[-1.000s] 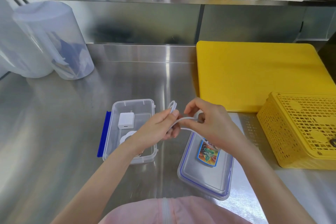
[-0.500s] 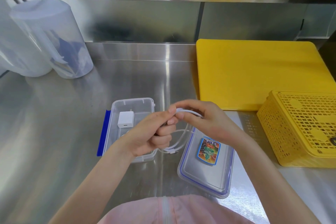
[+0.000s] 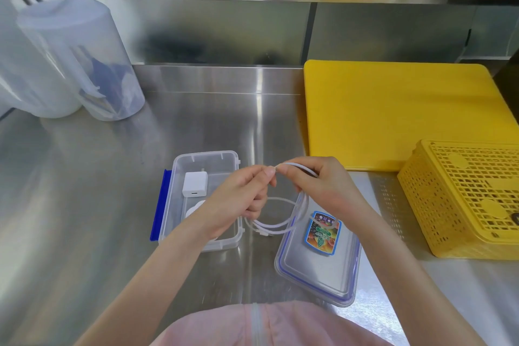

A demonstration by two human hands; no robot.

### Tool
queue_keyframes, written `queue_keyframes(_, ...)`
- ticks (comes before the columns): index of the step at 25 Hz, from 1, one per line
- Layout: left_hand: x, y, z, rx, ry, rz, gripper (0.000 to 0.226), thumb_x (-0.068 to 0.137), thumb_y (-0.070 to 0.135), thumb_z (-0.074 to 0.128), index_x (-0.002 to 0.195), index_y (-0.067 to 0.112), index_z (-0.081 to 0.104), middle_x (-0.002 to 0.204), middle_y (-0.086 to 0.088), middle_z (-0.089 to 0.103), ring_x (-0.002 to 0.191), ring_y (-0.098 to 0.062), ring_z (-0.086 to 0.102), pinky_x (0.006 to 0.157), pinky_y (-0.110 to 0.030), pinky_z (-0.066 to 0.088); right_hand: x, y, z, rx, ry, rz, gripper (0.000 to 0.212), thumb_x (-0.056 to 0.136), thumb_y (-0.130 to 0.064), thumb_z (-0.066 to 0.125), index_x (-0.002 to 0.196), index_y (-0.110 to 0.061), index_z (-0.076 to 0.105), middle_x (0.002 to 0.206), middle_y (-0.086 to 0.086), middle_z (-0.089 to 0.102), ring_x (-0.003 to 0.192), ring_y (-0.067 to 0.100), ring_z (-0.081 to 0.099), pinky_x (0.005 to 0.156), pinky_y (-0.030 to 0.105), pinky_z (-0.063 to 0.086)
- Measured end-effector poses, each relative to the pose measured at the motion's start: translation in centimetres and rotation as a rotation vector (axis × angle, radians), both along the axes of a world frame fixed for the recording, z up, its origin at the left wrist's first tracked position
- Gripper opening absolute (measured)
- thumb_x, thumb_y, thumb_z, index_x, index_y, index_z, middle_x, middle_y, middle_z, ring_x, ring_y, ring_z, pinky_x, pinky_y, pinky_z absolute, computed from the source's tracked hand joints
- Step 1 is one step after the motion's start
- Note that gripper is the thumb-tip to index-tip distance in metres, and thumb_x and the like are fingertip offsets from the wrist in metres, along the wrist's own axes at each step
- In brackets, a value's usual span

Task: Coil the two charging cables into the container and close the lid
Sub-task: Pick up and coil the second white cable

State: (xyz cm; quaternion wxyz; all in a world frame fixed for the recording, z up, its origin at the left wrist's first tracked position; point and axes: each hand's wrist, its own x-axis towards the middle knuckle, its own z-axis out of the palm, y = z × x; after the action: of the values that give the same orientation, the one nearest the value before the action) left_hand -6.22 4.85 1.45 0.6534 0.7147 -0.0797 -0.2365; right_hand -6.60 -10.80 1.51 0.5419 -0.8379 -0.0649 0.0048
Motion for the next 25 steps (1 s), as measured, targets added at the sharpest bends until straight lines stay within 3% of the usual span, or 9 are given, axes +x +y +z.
queue_keyframes(3, 0.2, 0.2, 0.0, 0.009, -0.078, 0.077, 0.028, 0.097, 0.022, 0.036, 0.072, 0.012, 0.046, 0.040, 0.013, 0.024, 0.034, -0.003, 0.018, 0.035, -0.014, 0.016, 0.1, -0.1, 0.5, 0.041, 0.004, 0.028, 0.012, 0.088, -0.022, 0.056, 0.081, -0.027, 0.066, 0.061, -0.012, 0.063, 0.046, -0.006, 0.051, 0.046, 0.005, 0.036)
queue_keyframes(6, 1.0, 1.5, 0.6, -0.112, -0.023, 0.162, 0.029, 0.097, 0.023, 0.034, 0.071, 0.013, 0.043, 0.040, 0.012, 0.024, 0.033, -0.001, 0.018, 0.033, -0.012, 0.016, 0.3, -1.0, -0.2, 0.017, 0.027, -0.010, 0.019, 0.092, -0.017, 0.048, 0.086, -0.025, 0.064, 0.073, -0.006, 0.066, 0.044, -0.003, 0.050, 0.044, 0.009, 0.037)
queue_keyframes(9, 1.8, 2.7, 1.1, -0.136, -0.018, 0.166, 0.030, 0.097, 0.023, 0.034, 0.071, 0.014, 0.043, 0.040, 0.013, 0.025, 0.032, 0.000, 0.017, 0.031, -0.011, 0.016, 1.2, -1.9, -2.6, -0.053, 0.061, -0.116, 0.023, 0.094, -0.017, 0.043, 0.088, -0.023, 0.064, 0.072, -0.010, 0.062, 0.055, -0.001, 0.054, 0.058, 0.016, 0.044)
queue_keyframes(11, 2.1, 2.8, 1.3, -0.143, -0.019, 0.154, 0.030, 0.097, 0.023, 0.033, 0.071, 0.013, 0.043, 0.040, 0.013, 0.025, 0.032, 0.001, 0.017, 0.031, -0.010, 0.017, 1.9, -2.2, -4.2, -0.088, 0.099, -0.192, 0.023, 0.094, -0.016, 0.042, 0.091, -0.016, 0.065, 0.071, -0.013, 0.058, 0.062, -0.005, 0.054, 0.063, 0.014, 0.040)
queue_keyframes(15, 2.2, 2.7, 1.7, -0.148, -0.034, 0.149, 0.030, 0.098, 0.023, 0.033, 0.071, 0.013, 0.043, 0.039, 0.013, 0.025, 0.032, 0.001, 0.017, 0.031, -0.011, 0.017, 2.6, -2.1, -6.8, -0.226, 0.162, -0.235, 0.025, 0.094, -0.019, 0.043, 0.092, -0.014, 0.068, 0.061, -0.007, 0.048, 0.056, 0.005, 0.040, 0.049, 0.004, 0.036)
queue_keyframes(20, 2.2, 2.9, 2.2, -0.145, -0.048, 0.115, 0.031, 0.097, 0.024, 0.033, 0.070, 0.014, 0.043, 0.041, 0.014, 0.025, 0.032, 0.001, 0.017, 0.032, -0.011, 0.017, 3.8, -0.6, -9.0, -0.218, 0.221, -0.284, 0.021, 0.094, -0.021, 0.043, 0.093, -0.009, 0.061, 0.061, -0.006, 0.047, 0.058, 0.006, 0.043, 0.051, 0.013, 0.032)
queue_keyframes(25, 2.1, 3.7, 3.3, -0.282, 0.040, 0.120, 0.030, 0.095, 0.026, 0.034, 0.069, 0.016, 0.044, 0.041, 0.013, 0.025, 0.031, 0.002, 0.018, 0.031, -0.010, 0.018, 5.3, 1.1, -8.8, -0.227, 0.345, -0.177, 0.040, 0.096, -0.020, 0.035, 0.062, -0.022, 0.055, 0.057, -0.004, 0.050, 0.055, 0.008, 0.045, 0.051, 0.017, 0.036)
